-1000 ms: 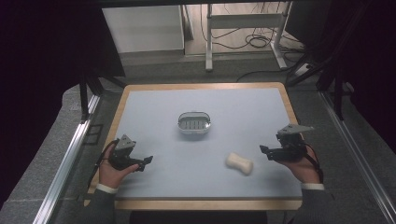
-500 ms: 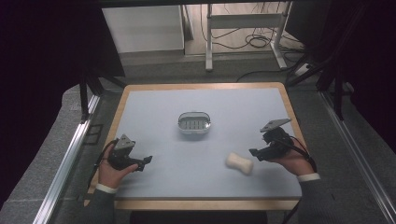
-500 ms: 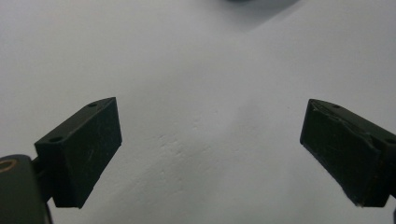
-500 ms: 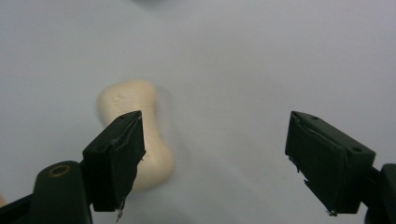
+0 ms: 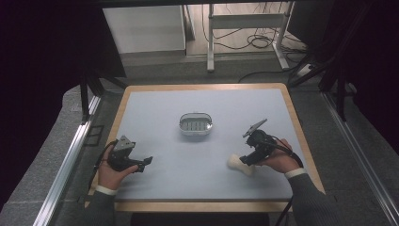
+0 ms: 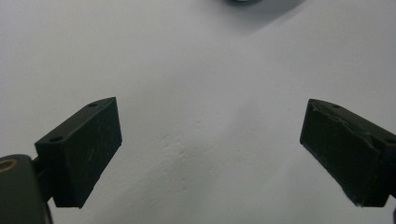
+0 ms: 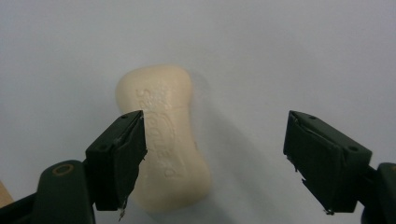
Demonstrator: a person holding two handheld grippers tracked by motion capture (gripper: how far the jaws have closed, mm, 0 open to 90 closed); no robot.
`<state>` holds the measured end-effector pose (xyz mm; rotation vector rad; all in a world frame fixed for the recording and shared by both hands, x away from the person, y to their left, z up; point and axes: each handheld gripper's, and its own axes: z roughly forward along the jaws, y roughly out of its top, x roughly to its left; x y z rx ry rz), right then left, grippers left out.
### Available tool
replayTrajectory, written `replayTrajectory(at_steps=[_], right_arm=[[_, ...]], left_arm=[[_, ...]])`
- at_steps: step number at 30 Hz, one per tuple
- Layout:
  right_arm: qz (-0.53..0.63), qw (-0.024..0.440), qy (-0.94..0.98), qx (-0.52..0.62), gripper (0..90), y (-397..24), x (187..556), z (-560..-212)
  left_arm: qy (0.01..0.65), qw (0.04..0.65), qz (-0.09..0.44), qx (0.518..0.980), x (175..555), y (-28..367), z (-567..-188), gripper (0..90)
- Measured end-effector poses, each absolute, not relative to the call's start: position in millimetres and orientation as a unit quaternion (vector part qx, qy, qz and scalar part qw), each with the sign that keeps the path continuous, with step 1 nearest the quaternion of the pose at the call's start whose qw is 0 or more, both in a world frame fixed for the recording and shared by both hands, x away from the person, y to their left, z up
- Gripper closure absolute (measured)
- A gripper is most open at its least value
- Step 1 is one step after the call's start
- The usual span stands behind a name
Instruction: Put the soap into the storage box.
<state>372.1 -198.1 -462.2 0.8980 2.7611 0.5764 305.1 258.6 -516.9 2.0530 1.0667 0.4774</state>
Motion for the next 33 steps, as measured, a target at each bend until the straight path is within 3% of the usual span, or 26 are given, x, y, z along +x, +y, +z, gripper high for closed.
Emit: replayTrajectory(at_steps=[14, 27, 29, 30, 33], right_arm=[[0.148, 0.070, 0.947, 0.278, 22.6, -176, 369, -478], [0.119, 0.048, 0.957, 0.261, 31.8, -169, 366, -490], [0.109, 0.054, 0.958, 0.259, 34.3, -167, 365, -491], [0.102, 0.054, 0.959, 0.258, 41.0, -166, 365, -493], [0.100, 0.048, 0.961, 0.253, 48.5, -165, 366, -494]], left_arm=[[0.418, 0.381, 0.186, 0.804, 304, 259, -516, 6.0], [0.417, 0.380, 0.186, 0.804, 304, 259, -517, 6.0], [0.417, 0.380, 0.187, 0.804, 304, 259, -517, 5.9], [0.417, 0.380, 0.187, 0.805, 304, 258, -517, 6.0], [0.418, 0.382, 0.186, 0.803, 304, 259, -516, 6.0]])
